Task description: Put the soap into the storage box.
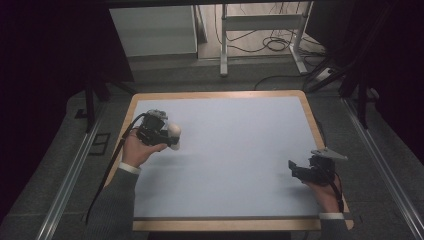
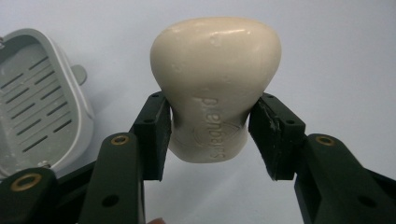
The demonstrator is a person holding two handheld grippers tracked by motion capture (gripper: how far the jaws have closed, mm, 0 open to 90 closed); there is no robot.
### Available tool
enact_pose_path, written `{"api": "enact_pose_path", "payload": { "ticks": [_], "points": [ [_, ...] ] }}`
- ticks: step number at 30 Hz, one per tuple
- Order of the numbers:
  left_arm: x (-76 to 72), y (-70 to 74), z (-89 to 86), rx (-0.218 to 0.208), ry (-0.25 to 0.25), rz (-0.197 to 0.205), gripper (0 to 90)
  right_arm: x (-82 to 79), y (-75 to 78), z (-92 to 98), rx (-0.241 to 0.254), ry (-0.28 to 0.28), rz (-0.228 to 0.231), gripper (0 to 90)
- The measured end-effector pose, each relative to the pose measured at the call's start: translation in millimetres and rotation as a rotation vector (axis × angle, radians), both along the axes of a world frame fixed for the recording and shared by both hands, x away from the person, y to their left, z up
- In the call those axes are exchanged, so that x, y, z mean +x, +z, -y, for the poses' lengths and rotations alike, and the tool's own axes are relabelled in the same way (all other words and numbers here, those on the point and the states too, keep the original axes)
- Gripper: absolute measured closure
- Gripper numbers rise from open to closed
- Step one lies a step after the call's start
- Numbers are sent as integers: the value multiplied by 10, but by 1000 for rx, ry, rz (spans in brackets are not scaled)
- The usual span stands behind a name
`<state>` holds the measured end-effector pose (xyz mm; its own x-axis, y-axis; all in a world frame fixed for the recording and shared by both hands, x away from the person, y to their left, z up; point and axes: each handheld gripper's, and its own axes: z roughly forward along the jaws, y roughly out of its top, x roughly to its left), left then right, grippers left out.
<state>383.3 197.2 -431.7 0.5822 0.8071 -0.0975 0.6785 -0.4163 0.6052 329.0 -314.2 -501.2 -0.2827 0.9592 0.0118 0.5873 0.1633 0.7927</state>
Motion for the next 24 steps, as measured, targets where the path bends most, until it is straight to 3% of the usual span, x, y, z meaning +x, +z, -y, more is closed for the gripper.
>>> {"api": "enact_pose_path", "payload": {
  "ticks": [24],
  "points": [
    [102, 75, -372, 14, 92, 0, 500, 1, -3, 6, 0, -3, -1, 71]
  ]
}}
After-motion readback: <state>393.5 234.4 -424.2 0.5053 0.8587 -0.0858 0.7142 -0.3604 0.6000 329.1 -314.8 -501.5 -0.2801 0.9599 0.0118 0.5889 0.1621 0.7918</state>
